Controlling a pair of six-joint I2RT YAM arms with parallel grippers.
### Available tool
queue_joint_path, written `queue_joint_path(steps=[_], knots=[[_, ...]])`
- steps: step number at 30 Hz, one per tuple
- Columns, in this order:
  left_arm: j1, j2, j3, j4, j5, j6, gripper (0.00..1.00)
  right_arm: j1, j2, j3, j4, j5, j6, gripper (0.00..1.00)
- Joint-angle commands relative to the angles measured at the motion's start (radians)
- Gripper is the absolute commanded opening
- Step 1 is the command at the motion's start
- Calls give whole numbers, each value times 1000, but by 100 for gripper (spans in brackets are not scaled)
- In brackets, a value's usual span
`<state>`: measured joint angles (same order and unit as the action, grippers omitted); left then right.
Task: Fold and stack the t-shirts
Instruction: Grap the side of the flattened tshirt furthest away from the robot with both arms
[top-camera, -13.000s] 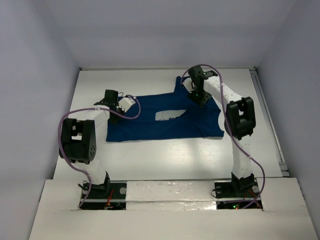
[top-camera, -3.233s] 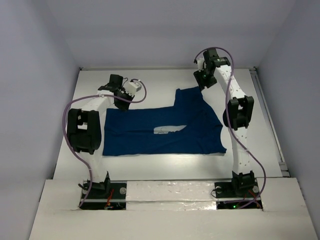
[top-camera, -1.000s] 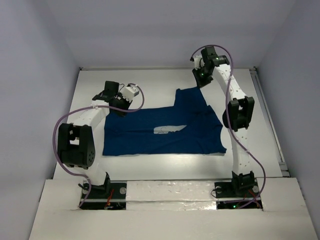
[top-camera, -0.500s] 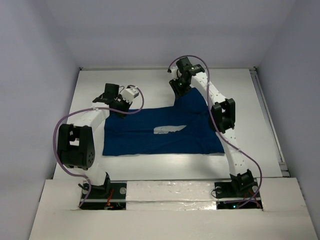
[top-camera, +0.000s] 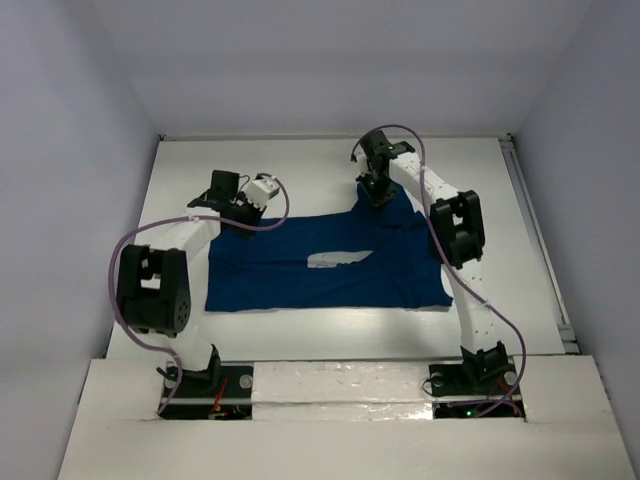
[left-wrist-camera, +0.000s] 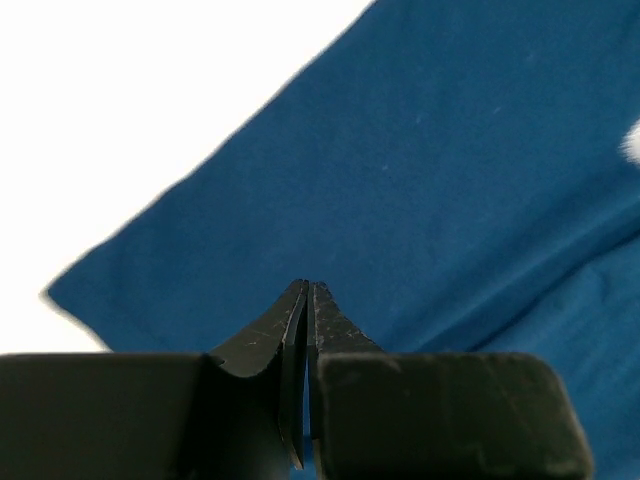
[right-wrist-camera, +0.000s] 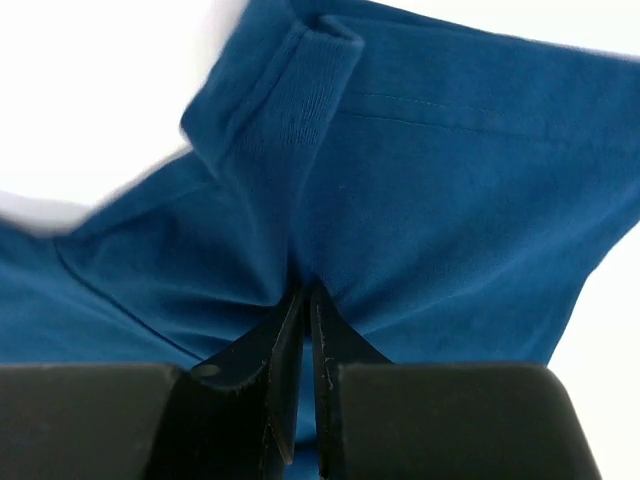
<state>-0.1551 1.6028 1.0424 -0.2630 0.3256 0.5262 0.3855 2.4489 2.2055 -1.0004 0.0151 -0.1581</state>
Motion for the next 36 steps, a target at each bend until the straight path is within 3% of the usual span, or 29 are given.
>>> queue_joint_path(steps=[1, 8, 12, 14, 22, 32, 36], knots=[[5, 80, -22, 8, 15, 0, 0, 1, -79, -105, 45, 46, 3, 14], [5, 212, -32, 21, -19, 4, 0, 1, -97, -194, 59, 19, -3, 14], [5, 197, -27, -5, -20, 17, 0, 1, -123, -268, 82, 9, -6, 13], [5, 194, -27, -19, -20, 24, 0, 1, -139, -270, 104, 46, -4, 22], [5, 152, -18, -56, -10, 35, 0, 1, -120, -64, 80, 149, -6, 40], [5, 123, 27, -76, 1, 26, 0, -19, 59, 287, -35, 204, -12, 47], [5, 126, 51, -90, 6, 24, 0, -40, 73, 269, -37, 218, -4, 54]])
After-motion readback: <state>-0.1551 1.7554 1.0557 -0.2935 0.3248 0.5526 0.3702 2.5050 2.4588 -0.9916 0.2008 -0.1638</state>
